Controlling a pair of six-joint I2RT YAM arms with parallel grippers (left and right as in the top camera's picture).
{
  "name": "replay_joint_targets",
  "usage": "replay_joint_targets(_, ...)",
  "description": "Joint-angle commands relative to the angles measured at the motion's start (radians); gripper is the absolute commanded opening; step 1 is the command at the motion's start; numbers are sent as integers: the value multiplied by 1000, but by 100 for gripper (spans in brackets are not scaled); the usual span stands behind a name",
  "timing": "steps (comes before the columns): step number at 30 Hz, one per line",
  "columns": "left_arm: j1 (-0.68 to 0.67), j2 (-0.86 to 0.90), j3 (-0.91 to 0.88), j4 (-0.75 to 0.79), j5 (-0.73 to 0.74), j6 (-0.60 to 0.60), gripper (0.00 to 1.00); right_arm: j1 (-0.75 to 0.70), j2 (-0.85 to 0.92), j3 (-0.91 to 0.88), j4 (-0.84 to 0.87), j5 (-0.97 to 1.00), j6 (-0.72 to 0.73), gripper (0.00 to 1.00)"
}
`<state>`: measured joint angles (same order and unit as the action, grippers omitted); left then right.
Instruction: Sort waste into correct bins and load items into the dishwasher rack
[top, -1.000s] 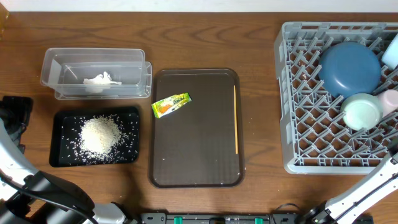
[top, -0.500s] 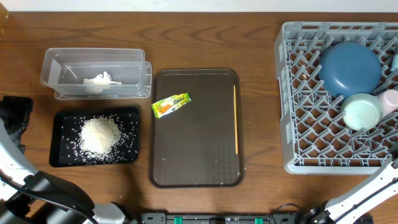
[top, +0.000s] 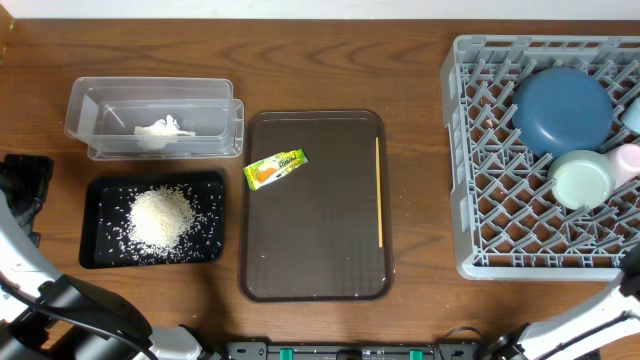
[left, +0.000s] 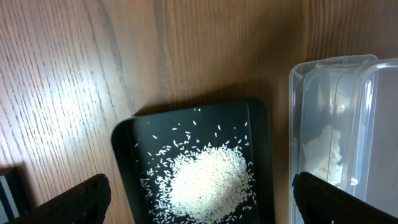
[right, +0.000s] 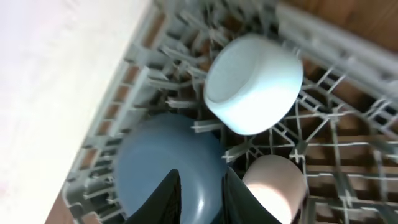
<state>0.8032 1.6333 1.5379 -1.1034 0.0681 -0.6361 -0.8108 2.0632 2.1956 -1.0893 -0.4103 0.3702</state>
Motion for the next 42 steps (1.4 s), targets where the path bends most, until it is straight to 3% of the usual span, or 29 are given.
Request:
replay_joint_targets(1, 3, -18, 19, -6, -9, -13, 96, 66, -98, 4, -3, 44, 31, 19)
replay_joint_targets(6, 3, -18, 19, -6, -9, -13, 96, 235, -208, 4, 5, 39, 37, 21)
replay_joint_targets(8, 3, -18, 19, -6, -9, -13, 96, 333, -239, 4, 8, 13, 37, 25)
replay_joint_targets(9, 3, -18, 19, -6, -9, -13, 96, 384, -248, 4, 11, -2, 37, 32)
replay_joint_targets(11, 3, -18, 19, -6, -9, -13, 96, 472, -257, 4, 19, -34, 38, 99)
replay_joint_targets(16, 3, -18, 19, -6, -9, -13, 96, 713, -244, 3, 29, -14, 37, 99)
replay_joint_targets(23, 3, -18, 19, -6, -9, -13, 96, 909, -210, 1, -11, 275, 34, 99)
replay_joint_targets(34, 3, -18, 19, -6, -9, -13, 96, 830, -210, 0, -131, 512, 40, 99)
replay_joint_targets(42, 3, -18, 19, -6, -9, -13, 96, 771, -210, 0, -243, 522, 41, 99)
